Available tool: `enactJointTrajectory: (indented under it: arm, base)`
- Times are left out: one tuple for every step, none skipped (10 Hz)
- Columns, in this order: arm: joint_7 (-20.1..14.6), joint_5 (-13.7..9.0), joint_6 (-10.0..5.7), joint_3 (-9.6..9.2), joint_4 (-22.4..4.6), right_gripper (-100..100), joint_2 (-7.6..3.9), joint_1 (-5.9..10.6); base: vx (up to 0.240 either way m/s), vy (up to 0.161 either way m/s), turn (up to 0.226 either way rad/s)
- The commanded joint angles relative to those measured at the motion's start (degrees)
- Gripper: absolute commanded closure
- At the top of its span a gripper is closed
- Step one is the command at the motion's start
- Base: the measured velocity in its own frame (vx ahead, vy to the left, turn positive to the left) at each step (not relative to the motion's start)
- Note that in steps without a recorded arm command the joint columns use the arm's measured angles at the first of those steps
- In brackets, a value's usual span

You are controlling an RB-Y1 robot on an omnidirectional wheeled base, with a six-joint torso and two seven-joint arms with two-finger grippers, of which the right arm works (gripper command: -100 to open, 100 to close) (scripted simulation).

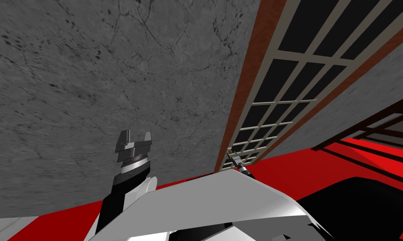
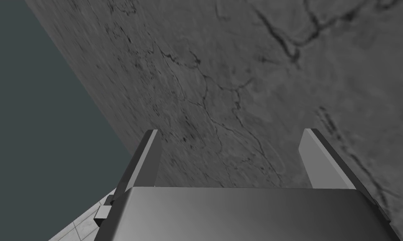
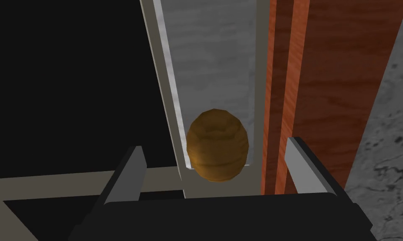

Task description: Pull the door open

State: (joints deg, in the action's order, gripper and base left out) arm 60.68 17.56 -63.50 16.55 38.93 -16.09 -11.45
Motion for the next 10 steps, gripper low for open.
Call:
enactJointTrajectory:
  arm:
    - [0.0,0.0,0.00,0.00,0.0,-100,0.00,0.00]
    - [0.0,0.0,0.00,0.00,0.0,100,0.00,0.00]
    - [0.0,0.0,0.00,0.00,0.0,100,0.00,0.00]
    - [0.0,0.0,0.00,0.00,0.0,100,0.00,0.00]
    - [0.0,0.0,0.00,0.00,0.0,100,0.00,0.00]
    - [0.0,0.0,0.00,0.00,0.0,100,0.00,0.00]
    - [0.0,0.0,0.00,0.00,0.0,100,0.00,0.00]
    - [-1.9,-0.6,0.11,-0.40,0.0,100,0.05,0.16]
    - [-3.1,-1.1,0.22,-0.63,-0.1,100,0.05,0.29]
    - [-4.0,-1.4,0.30,-0.79,-0.1,100,0.05,0.39]
  base:
    - [0.046,0.007,-0.037]
    - [-0.026,0.006,0.020]
    - [-0.023,-0.002,0.015]
    - [-0.009,-0.003,0.003]
    - [0.000,0.000,0.000]
    - [0.000,0.000,0.000]
    - [0.000,0.000,0.000]
    - [-0.038,-0.009,0.041]
    - [-0.072,-0.014,0.054]
    - [-0.067,-0.016,0.053]
